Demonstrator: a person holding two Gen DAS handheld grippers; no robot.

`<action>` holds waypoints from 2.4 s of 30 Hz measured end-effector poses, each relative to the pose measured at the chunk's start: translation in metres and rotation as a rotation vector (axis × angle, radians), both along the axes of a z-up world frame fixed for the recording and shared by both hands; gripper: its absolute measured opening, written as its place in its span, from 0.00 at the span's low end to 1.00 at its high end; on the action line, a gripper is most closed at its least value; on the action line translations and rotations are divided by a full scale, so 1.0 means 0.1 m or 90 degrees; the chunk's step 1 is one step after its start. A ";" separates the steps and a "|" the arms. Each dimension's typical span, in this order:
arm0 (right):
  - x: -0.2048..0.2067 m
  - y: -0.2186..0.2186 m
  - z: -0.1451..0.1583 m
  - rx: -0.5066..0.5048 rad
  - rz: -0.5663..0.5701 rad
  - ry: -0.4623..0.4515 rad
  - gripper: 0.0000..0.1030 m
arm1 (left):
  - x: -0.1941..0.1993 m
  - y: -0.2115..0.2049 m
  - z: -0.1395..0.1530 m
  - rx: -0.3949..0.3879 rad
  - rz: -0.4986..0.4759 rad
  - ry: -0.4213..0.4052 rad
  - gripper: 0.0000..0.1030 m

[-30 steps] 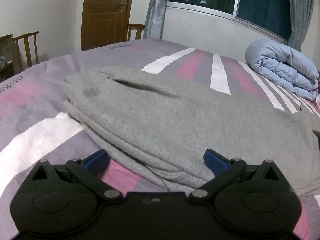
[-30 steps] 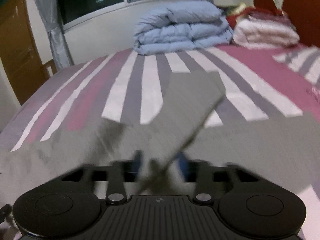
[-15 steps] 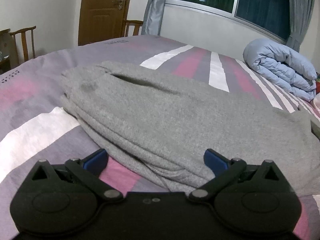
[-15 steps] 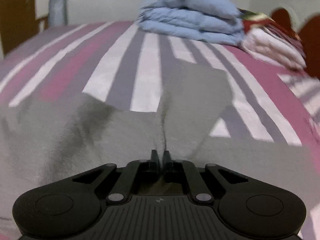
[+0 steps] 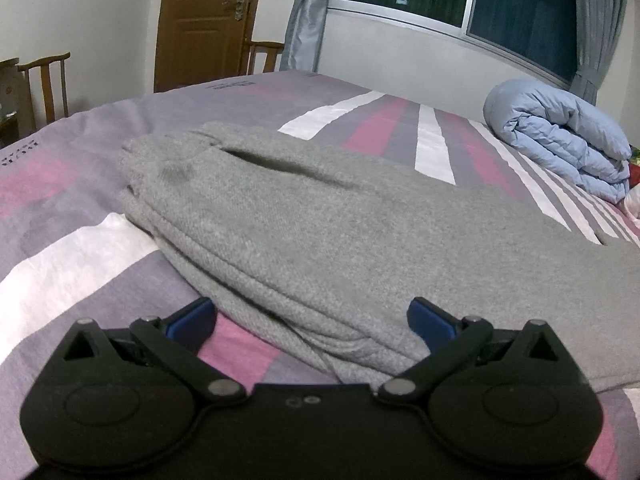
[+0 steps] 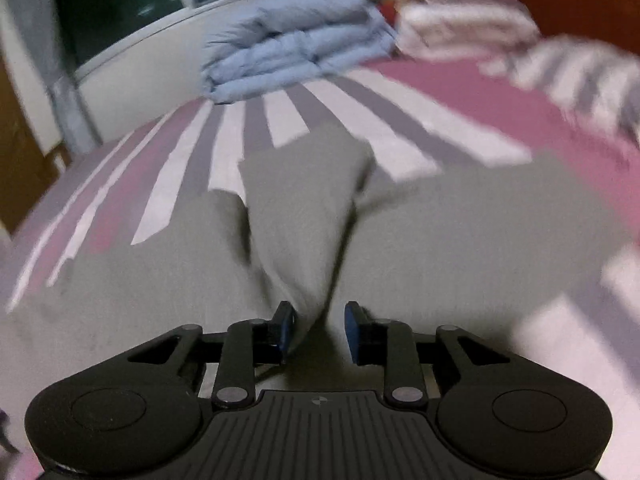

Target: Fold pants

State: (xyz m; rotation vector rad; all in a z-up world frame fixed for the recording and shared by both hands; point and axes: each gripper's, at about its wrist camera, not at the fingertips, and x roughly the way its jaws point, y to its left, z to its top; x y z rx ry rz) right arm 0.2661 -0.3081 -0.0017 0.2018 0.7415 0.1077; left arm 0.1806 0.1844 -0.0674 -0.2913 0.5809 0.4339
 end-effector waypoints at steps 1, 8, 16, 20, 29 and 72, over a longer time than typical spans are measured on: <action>0.04 0.04 0.04 -0.026 0.017 -0.005 0.27 | 0.00 0.00 0.00 0.000 0.000 0.000 0.95; 0.47 0.50 -0.01 -0.211 0.142 -0.027 0.27 | 0.01 0.00 0.00 -0.003 -0.002 0.000 0.95; 0.81 0.70 -0.31 -0.307 0.228 -0.005 0.27 | 0.02 -0.02 0.01 0.010 0.003 0.003 0.95; 0.90 0.57 -0.27 -0.273 0.180 -0.008 0.05 | 0.06 -0.12 0.06 0.067 0.007 0.016 0.95; 0.33 -1.01 0.03 0.108 -0.092 0.036 0.05 | 0.06 -0.07 0.03 0.043 0.008 0.015 0.95; 0.34 -1.94 -0.14 0.232 -0.202 0.021 0.05 | 0.06 0.10 0.00 -0.005 0.042 0.005 0.95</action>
